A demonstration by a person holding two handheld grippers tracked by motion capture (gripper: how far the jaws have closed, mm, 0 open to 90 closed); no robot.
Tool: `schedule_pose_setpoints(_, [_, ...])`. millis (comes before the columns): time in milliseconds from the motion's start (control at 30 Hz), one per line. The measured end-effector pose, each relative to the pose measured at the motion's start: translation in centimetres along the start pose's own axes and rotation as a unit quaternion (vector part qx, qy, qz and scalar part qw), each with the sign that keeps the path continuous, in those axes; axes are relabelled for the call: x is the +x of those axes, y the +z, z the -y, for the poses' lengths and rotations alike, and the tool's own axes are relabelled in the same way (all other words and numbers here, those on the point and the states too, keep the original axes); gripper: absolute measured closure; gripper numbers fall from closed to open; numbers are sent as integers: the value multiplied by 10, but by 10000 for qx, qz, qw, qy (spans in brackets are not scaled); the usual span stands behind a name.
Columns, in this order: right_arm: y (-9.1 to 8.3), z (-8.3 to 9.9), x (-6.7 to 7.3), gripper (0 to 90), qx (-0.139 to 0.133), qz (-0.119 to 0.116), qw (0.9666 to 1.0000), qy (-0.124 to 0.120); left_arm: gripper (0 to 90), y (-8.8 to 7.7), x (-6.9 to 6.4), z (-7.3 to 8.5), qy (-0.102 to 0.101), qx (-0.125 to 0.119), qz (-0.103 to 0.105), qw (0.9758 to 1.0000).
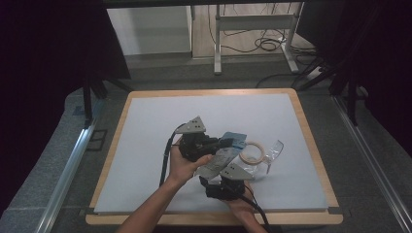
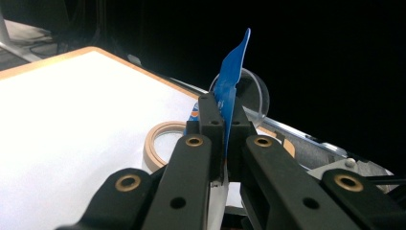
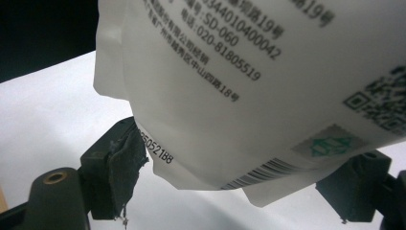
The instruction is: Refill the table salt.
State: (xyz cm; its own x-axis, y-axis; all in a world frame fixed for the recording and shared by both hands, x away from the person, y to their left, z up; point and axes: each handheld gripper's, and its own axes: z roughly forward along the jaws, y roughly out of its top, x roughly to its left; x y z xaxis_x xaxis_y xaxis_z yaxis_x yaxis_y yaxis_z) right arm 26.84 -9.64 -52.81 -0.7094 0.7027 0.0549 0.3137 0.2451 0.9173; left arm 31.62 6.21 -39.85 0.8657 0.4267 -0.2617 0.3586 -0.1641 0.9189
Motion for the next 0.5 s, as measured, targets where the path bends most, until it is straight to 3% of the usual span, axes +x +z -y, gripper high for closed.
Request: schedule_pose_setpoints(500, [-1, 1, -7, 220, 125, 85, 9996, 224, 900, 20, 8, -5, -44, 269, 48, 9996])
